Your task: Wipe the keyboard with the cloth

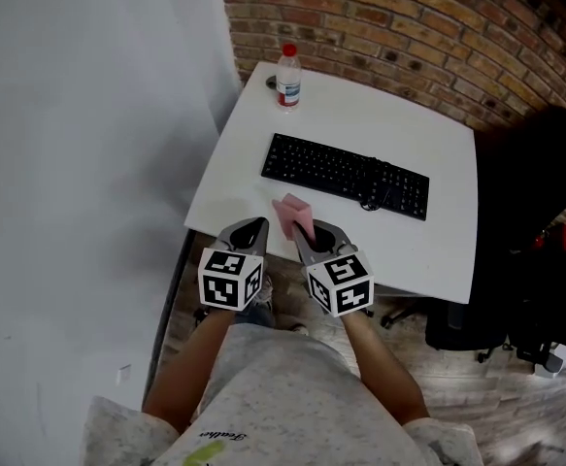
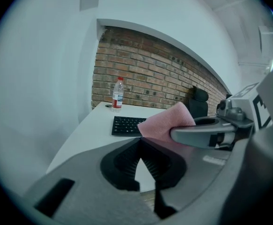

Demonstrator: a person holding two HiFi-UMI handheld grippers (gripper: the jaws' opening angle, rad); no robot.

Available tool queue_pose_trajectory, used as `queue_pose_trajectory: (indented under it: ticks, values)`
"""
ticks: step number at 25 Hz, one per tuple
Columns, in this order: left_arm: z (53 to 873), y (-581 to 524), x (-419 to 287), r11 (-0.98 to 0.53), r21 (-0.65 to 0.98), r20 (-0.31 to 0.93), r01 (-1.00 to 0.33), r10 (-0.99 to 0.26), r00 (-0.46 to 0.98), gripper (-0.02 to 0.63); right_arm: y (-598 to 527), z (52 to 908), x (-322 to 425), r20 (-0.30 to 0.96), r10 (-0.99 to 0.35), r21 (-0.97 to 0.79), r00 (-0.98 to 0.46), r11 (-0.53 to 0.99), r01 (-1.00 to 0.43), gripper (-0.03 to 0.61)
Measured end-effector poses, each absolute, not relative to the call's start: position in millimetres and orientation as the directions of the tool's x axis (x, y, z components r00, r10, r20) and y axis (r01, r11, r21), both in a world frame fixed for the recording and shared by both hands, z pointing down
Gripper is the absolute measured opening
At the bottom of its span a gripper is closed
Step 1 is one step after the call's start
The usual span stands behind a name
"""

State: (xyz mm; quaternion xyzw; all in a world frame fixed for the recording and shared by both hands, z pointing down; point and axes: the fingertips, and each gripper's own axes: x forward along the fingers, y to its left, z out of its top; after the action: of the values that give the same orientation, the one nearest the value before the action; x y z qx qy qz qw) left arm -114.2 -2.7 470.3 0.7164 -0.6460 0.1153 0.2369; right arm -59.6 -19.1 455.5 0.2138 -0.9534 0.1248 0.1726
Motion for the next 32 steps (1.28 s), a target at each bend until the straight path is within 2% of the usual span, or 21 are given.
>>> queue_pose_trajectory:
  ticks: [7, 16, 32]
  values:
    - [482, -36, -172, -0.030, 0.205, 0.482, -0.978, -0.867, 0.128, -0.005, -47, 479, -118, 0.444, -0.317, -0.134, -0.838, 0.901, -0.412, 0.025]
    - [493, -77, -211, -0.060, 0.247, 0.495, -0.967, -0.850, 0.180, -0.005, -75, 509, -166, 0.540, -0.269, -0.119, -0.797, 0.913, -0.389, 0.025]
    - [513, -108, -236, -0.159, 0.294, 0.526, -0.942, -0.796, 0.299, -0.005, -106, 554, -188, 0.686, -0.313, -0.113, -0.657, 0.846, -0.521, 0.026]
